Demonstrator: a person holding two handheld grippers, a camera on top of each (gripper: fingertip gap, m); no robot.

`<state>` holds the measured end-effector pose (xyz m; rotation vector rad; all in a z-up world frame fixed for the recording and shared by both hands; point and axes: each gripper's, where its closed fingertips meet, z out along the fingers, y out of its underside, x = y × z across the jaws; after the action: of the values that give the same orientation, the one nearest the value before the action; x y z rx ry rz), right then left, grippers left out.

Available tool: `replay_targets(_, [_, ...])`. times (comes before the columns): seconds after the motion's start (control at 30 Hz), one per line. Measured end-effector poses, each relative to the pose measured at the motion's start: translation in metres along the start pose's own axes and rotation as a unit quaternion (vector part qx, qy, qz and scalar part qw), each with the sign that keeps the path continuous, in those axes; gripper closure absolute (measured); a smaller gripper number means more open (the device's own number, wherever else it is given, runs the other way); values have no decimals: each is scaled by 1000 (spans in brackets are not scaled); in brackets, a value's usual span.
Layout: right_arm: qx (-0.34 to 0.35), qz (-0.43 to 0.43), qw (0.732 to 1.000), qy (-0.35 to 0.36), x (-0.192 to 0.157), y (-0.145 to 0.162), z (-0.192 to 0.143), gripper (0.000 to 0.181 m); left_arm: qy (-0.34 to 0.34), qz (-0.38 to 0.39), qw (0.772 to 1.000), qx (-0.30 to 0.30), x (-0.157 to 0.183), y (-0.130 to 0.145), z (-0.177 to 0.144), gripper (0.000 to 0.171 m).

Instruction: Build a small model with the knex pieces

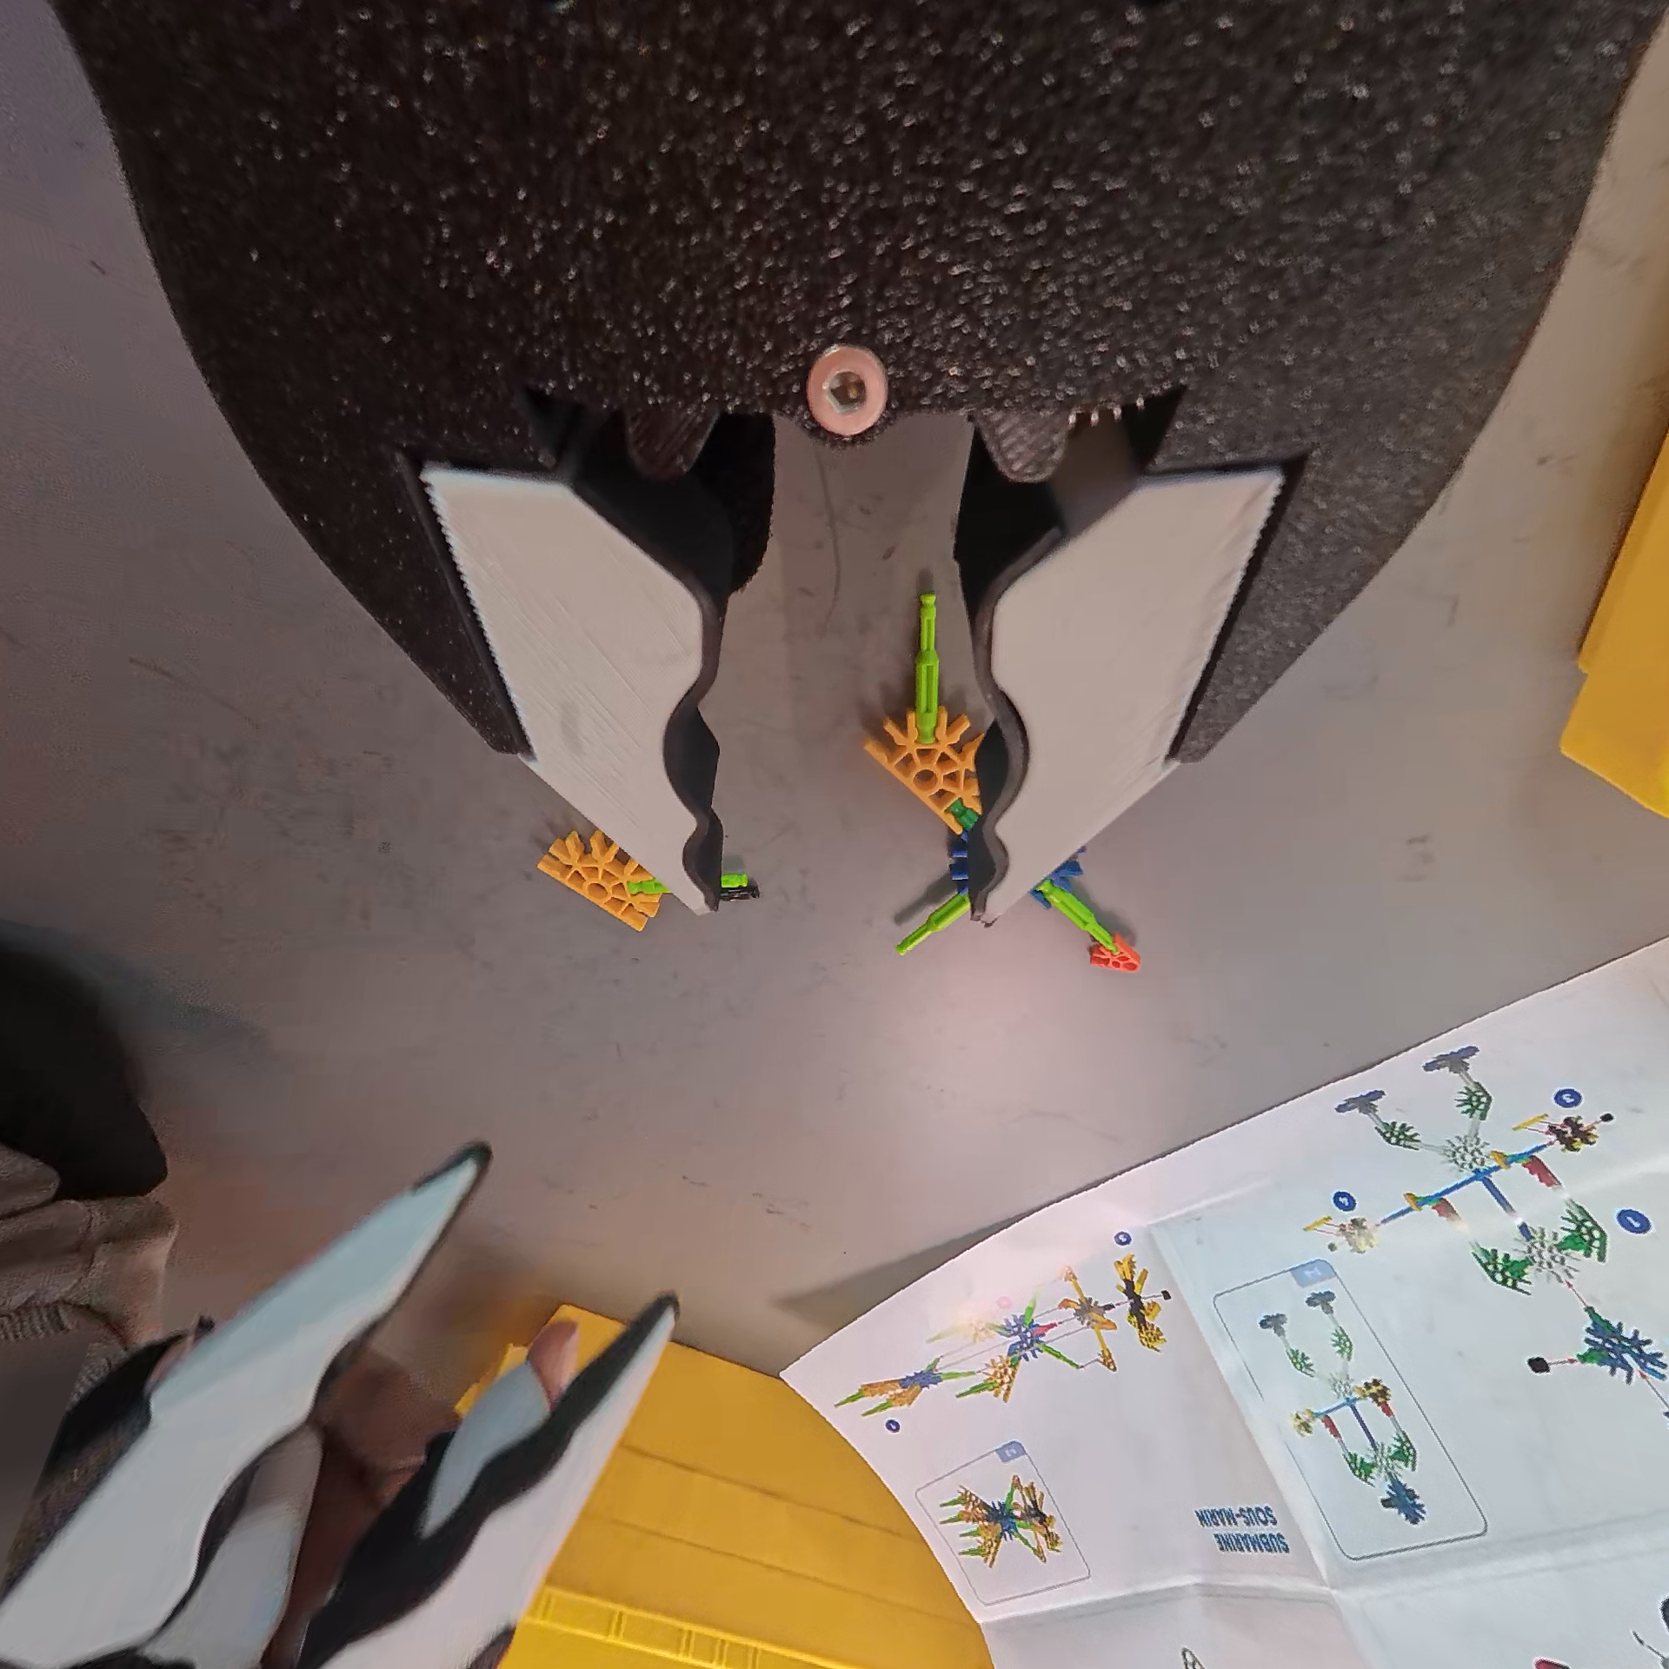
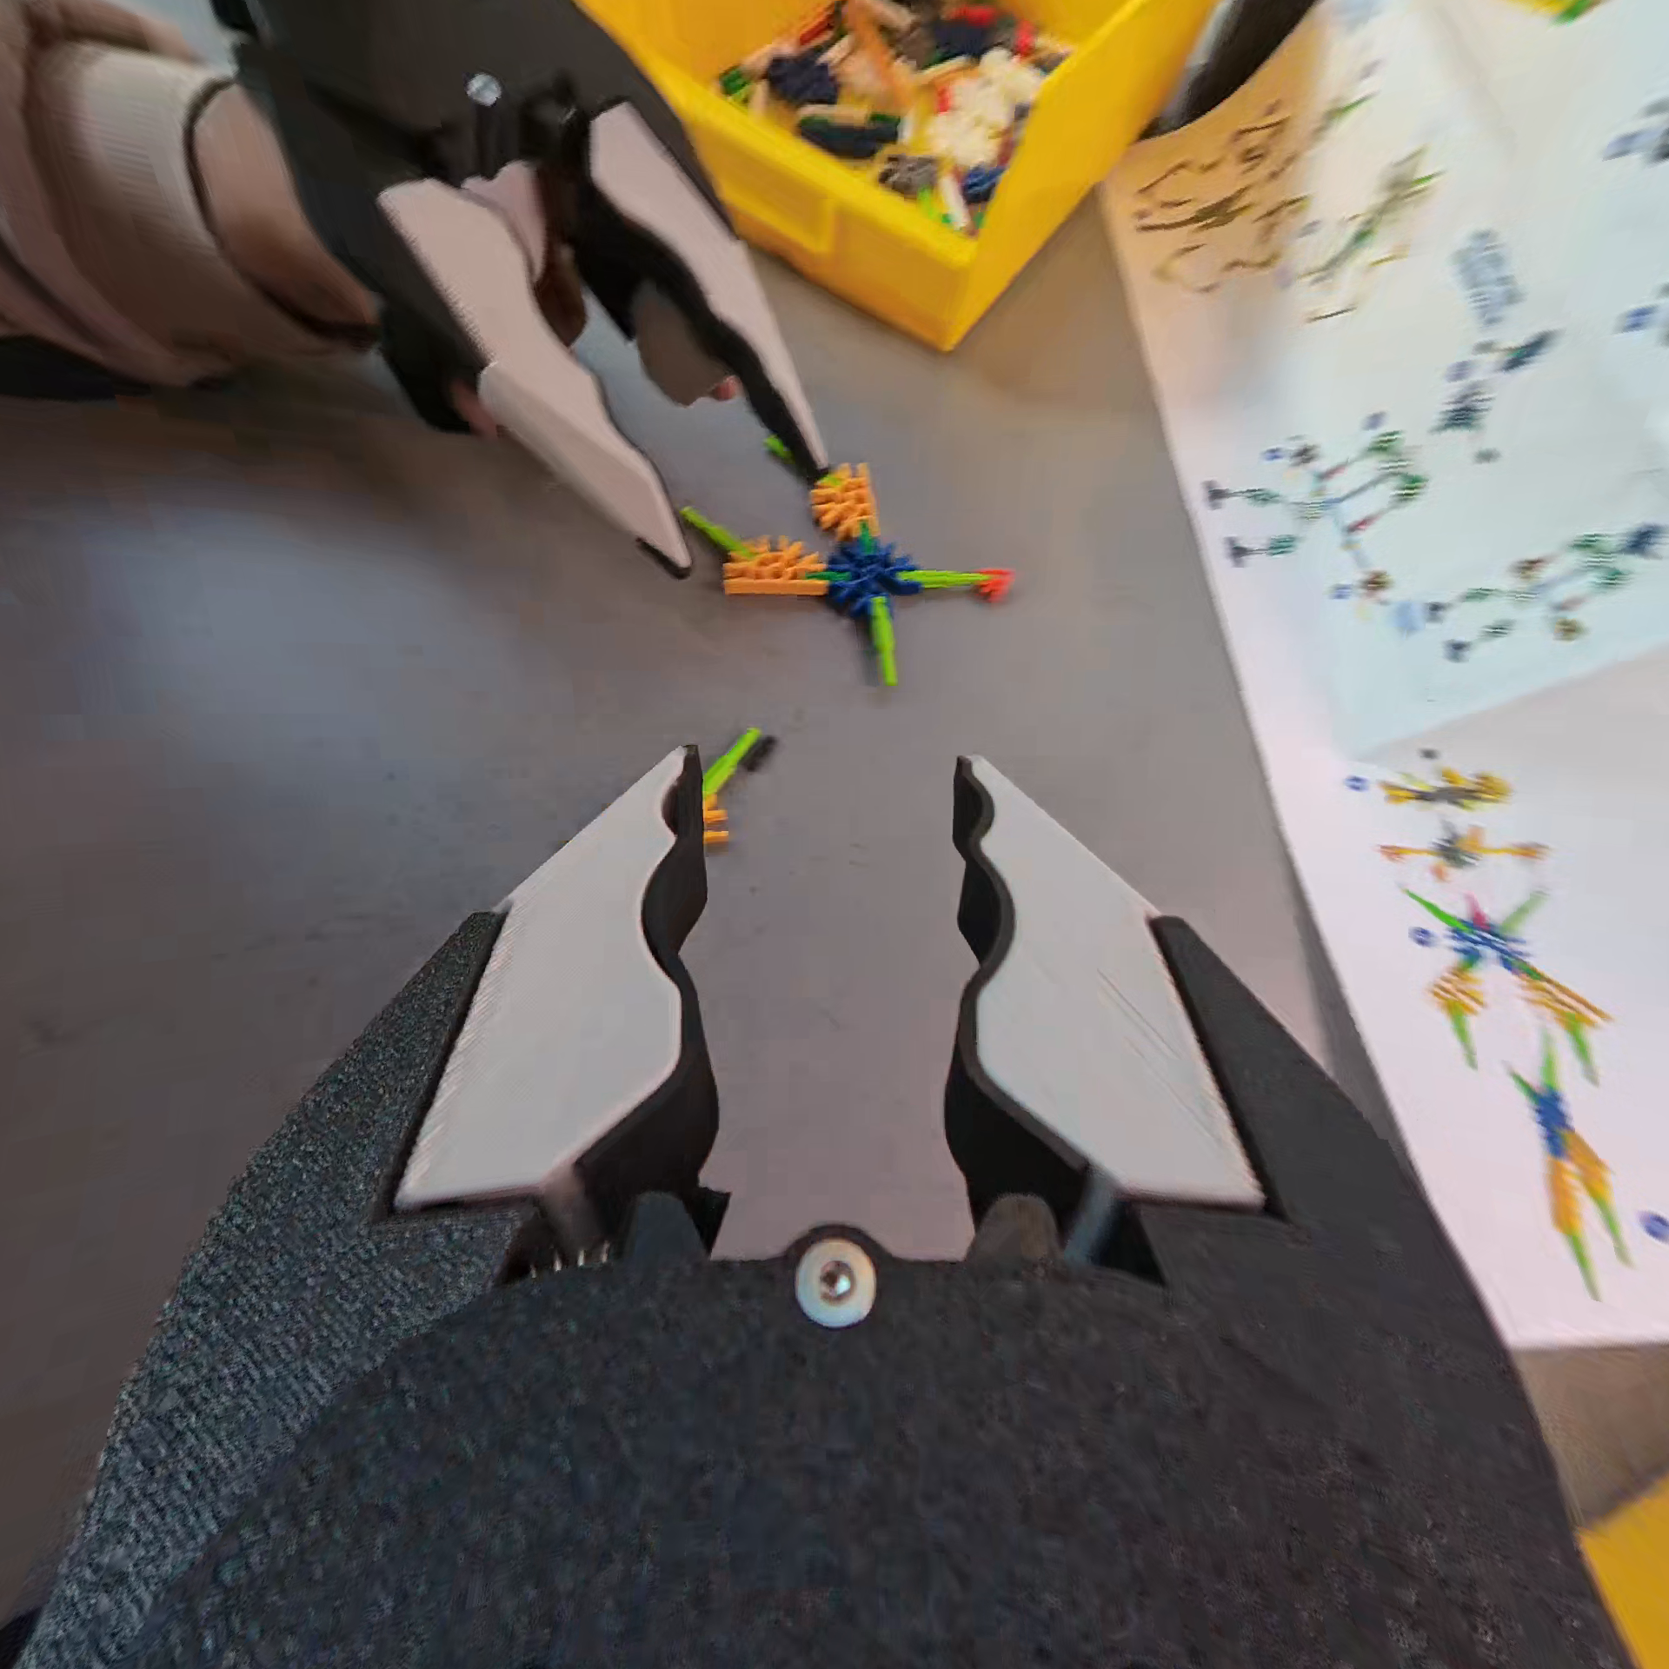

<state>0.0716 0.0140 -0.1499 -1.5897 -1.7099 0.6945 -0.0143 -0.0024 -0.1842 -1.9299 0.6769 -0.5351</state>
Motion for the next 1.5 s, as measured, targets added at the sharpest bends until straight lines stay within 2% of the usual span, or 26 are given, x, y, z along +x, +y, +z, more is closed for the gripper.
replay_targets(0.07, [-53,-11,996,-67,-33,15,25,126,-1,0,1000,1,-1,0,0,117])
replay_targets(0.2, [-134,-45,985,-99,-57,44,52,128,0,-2,1000,5,-1,-2,-2,117])
replay_targets(0.27, [-165,-48,981,-92,-55,58,58,144,3,-3,1000,8,0,-3,-3,117])
replay_targets(0.37, [-142,-37,983,-114,-59,52,59,146,20,-19,999,21,4,-8,-5,118])
replay_targets(0.43, [-123,-50,986,-103,-55,47,59,146,45,-51,997,38,8,-13,-7,117])
replay_targets(0.5, [-72,-57,992,-87,-49,28,56,146,75,-99,990,64,10,-21,-12,117])
replay_targets(0.57, [12,-77,995,-59,-43,-3,48,146,99,-148,980,90,8,-29,-17,117])
replay_targets(0.67, [138,-109,984,12,-33,-48,30,145,161,-222,953,131,16,-43,-23,117])
replay_targets(0.77, [183,-157,966,91,-27,-68,23,145,230,-260,925,158,35,-55,-27,123])
replay_targets(0.87, [186,-186,956,133,-31,-75,29,146,253,-248,921,162,49,-59,-28,143])
replay_targets(0.93, [191,-193,952,140,-35,-78,33,146,221,-220,938,150,45,-54,-25,163])
replay_targets(1.03, [169,-183,962,109,-37,-70,38,150,178,-161,965,103,38,-40,-22,166])
replay_targets(1.1, [156,-156,974,42,-42,-59,38,160,178,-105,978,42,42,-24,-20,166])
replay_targets(1.17, [148,-112,982,-32,-49,-49,35,149,162,-38,986,-23,43,-3,-16,166])
replay_targets(1.27, [138,-98,983,-72,-52,-39,31,146,160,28,981,-104,52,26,-9,166])
replay_targets(1.4, [88,-117,982,-122,-70,-19,39,161,178,61,972,-139,68,40,-4,166])
replay_targets(1.5, [64,-130,980,-135,-78,-9,46,169,179,82,967,-162,72,50,-3,166])
